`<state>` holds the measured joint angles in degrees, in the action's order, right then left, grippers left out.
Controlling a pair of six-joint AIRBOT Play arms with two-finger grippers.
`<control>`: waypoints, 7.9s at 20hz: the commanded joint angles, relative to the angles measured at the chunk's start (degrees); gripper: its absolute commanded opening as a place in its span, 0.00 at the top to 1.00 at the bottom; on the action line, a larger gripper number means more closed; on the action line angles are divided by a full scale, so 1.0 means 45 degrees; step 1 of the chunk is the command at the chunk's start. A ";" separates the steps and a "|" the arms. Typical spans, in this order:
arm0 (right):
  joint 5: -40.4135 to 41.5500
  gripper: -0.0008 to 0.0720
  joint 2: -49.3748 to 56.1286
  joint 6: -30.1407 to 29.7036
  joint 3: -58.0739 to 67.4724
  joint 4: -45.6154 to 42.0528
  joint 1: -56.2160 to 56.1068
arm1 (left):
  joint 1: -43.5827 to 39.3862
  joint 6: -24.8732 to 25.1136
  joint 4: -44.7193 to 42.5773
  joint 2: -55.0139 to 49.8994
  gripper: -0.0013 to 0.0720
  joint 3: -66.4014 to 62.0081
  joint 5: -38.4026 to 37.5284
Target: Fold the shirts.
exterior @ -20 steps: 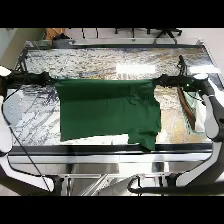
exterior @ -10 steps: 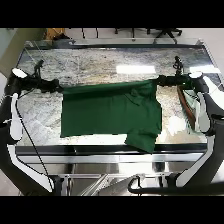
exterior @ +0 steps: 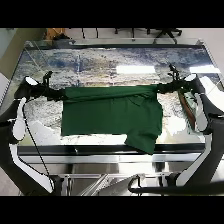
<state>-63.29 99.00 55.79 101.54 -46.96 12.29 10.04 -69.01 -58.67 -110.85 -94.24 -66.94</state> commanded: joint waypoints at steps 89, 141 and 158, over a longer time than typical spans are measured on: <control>-0.0189 0.10 -0.3133 -0.2006 -0.6125 0.1477 0.0738 | -0.0175 -0.3478 -0.0913 -0.0340 0.03 -0.3954 -0.5770; 0.2992 0.30 -0.2934 0.0189 -0.0078 0.2851 -0.9491 | -0.1030 -0.0432 0.4075 0.9243 0.97 -0.0325 -0.2239; -0.1807 0.07 0.0777 0.4085 -0.0092 0.0301 -0.5207 | -0.1035 -0.0044 0.4012 0.9248 0.97 -0.0316 -0.2735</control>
<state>-71.90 98.54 74.17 101.23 -47.00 -10.41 5.37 -69.91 -40.58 -69.25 -95.68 -78.70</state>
